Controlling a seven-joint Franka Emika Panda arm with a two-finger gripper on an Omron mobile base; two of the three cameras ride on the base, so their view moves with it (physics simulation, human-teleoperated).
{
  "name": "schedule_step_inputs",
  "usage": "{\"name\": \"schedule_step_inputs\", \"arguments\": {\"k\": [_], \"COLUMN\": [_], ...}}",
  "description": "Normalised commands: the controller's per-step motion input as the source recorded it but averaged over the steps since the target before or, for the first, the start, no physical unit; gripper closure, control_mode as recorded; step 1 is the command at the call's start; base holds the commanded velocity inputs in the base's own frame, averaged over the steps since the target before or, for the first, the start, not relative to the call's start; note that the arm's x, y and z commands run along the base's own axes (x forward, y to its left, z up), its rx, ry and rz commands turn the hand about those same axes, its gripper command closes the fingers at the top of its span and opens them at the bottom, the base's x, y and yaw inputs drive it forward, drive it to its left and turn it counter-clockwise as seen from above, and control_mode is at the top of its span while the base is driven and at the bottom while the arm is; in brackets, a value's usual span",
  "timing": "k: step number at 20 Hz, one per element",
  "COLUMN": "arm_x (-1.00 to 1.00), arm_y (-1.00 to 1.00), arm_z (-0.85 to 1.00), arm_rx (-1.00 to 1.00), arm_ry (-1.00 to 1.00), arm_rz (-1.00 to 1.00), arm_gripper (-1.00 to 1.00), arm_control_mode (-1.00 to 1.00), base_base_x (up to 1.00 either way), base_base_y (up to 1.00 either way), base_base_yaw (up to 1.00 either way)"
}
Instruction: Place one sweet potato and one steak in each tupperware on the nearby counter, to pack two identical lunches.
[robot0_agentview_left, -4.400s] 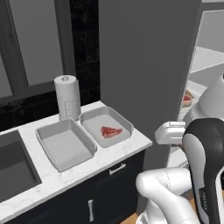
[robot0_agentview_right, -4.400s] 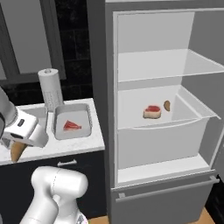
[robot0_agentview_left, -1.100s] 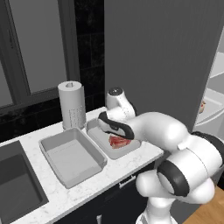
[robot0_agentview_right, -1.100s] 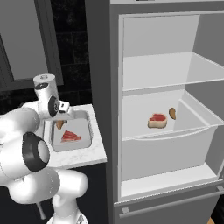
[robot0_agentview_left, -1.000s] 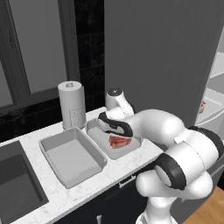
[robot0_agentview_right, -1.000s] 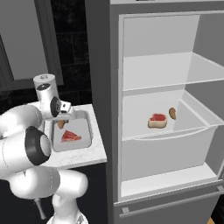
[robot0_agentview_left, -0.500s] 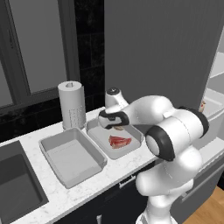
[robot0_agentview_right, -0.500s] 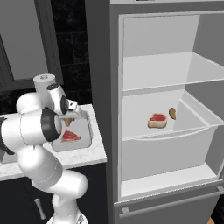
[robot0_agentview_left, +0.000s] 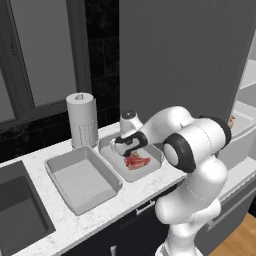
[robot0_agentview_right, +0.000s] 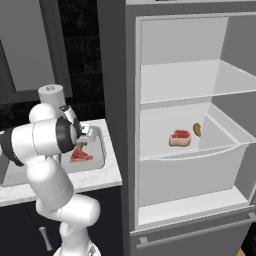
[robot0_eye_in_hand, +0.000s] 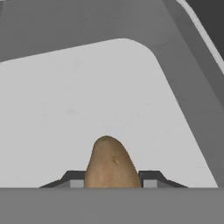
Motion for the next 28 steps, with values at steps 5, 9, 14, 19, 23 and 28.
{"name": "schedule_step_inputs", "arguments": {"k": [5, 9, 14, 19, 23, 28], "arm_x": [0.18, 0.24, 0.0, 0.0, 0.0, -0.15], "arm_y": [-0.25, -0.18, 0.0, 0.0, 0.0, -0.02], "arm_z": [-0.03, 0.0, 0.0, 0.0, 0.0, 0.23], "arm_rx": [0.0, 0.0, 0.0, 0.0, -0.01, -0.02], "arm_ry": [0.0, 0.0, 0.0, 0.0, 0.0, 0.0], "arm_rz": [0.0, 0.02, 0.0, 0.0, 0.0, 0.0], "arm_gripper": [1.0, 1.0, -1.0, -1.0, -1.0, -1.0], "arm_control_mode": [-1.0, -1.0, -1.0, -1.0, -1.0, -1.0], "base_base_x": [0.0, 0.0, 0.0, 0.0, 0.0, 0.0], "base_base_y": [0.0, 0.0, 0.0, 0.0, 0.0, 0.0], "base_base_yaw": [0.0, 0.0, 0.0, 0.0, 0.0, 0.0]}}
